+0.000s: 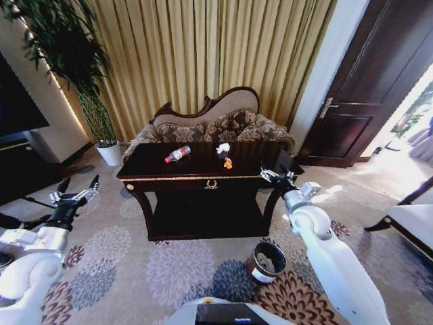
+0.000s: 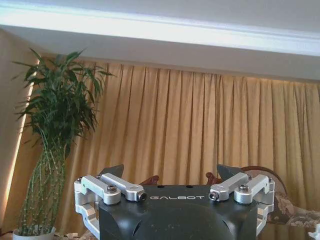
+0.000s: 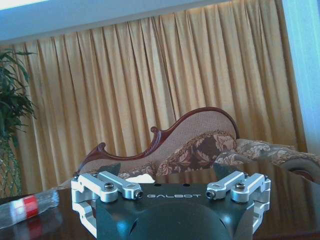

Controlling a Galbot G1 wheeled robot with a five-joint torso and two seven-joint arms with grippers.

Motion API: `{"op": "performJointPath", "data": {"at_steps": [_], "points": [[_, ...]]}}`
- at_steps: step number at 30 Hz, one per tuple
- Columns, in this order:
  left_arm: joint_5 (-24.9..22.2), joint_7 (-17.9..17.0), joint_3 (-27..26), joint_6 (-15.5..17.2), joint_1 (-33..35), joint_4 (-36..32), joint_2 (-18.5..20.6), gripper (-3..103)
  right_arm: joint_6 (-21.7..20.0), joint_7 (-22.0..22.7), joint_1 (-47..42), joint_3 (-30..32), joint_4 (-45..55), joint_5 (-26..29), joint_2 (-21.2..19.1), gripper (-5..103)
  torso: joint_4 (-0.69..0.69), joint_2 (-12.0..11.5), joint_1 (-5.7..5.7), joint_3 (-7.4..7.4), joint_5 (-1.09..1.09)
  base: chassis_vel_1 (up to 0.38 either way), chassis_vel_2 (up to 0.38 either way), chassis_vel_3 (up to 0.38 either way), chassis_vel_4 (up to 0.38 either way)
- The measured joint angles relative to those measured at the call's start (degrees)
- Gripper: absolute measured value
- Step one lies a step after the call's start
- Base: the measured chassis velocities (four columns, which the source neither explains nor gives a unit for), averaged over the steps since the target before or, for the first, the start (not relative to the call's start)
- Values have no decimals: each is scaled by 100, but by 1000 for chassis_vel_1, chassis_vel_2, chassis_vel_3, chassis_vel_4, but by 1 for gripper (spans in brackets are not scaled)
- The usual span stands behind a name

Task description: Move to the front of the table and place the trash on the table into the trash bin.

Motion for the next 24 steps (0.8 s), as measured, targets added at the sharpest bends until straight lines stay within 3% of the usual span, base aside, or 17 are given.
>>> {"op": "performJointPath", "data": {"at_steps": [16, 24], "points": [[58, 37, 103, -6, -38, 96, -55, 100, -72, -59, -138, -69, 204, -48, -80, 100, -2, -6, 13, 4, 1, -265, 264, 280, -258], [99, 81, 136, -28, -42, 124, -92, 100, -740, -406, -332, -255, 698, -259, -565, 100, 0, 5, -9, -4, 0, -9, 7, 5, -13]]}}
